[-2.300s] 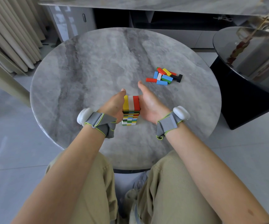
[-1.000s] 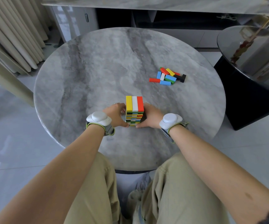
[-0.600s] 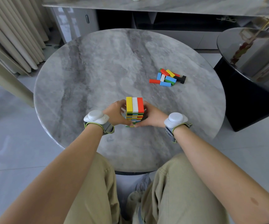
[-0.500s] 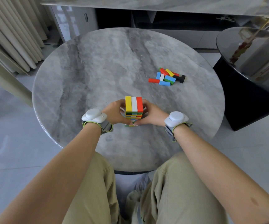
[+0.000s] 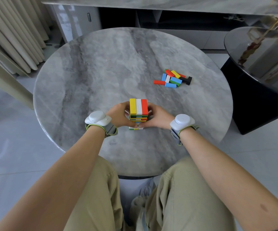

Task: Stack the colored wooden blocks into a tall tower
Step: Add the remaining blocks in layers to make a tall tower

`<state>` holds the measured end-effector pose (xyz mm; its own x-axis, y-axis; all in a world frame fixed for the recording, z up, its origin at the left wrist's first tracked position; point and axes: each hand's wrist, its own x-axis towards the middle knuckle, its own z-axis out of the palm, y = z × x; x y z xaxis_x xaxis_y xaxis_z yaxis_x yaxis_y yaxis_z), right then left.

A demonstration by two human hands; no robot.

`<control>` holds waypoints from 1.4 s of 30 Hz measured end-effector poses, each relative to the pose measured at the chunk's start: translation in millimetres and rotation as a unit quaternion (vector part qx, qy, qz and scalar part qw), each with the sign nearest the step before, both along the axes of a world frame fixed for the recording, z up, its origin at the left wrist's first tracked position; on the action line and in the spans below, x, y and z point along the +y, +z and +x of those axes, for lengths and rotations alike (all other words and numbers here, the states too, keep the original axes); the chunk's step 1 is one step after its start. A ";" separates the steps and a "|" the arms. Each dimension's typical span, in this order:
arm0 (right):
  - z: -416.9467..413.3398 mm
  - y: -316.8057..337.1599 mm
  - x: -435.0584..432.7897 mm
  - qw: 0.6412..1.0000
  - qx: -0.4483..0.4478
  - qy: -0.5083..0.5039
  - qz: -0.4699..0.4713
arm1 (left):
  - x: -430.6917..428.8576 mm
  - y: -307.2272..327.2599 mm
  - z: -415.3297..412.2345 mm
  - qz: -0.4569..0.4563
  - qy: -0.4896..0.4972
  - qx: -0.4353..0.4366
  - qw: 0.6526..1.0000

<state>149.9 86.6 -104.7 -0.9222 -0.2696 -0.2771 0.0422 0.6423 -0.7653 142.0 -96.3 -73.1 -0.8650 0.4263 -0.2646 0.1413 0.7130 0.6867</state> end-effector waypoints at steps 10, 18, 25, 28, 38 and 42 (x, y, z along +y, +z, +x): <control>-0.5 1.0 -1.4 1.000 -0.003 0.004 -0.016 | 0.9 3.9 2.6 0.001 -0.013 0.006 1.000; -0.5 4.1 0.1 1.000 0.013 -0.005 -0.001 | 1.3 3.8 1.5 0.004 -0.014 0.006 1.000; -0.3 6.4 0.2 1.000 0.016 0.003 0.001 | 0.9 3.0 1.0 0.005 -0.011 0.006 1.000; 1.9 10.9 0.2 1.000 0.013 0.015 -0.001 | 0.4 4.3 1.7 0.007 -0.008 0.004 1.000; 3.2 16.2 0.0 1.000 0.013 0.011 0.010 | -1.0 5.8 -0.4 0.014 -0.006 0.009 1.000; 3.6 18.8 -1.1 1.000 0.018 0.005 0.008 | -0.8 5.7 -0.8 0.017 -0.011 0.012 1.000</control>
<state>153.5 85.5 -85.8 -0.9287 -0.2749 -0.2487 0.0086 0.6548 -0.7557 141.1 -97.1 -67.4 -0.8616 0.4535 -0.2280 0.1735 0.6853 0.7073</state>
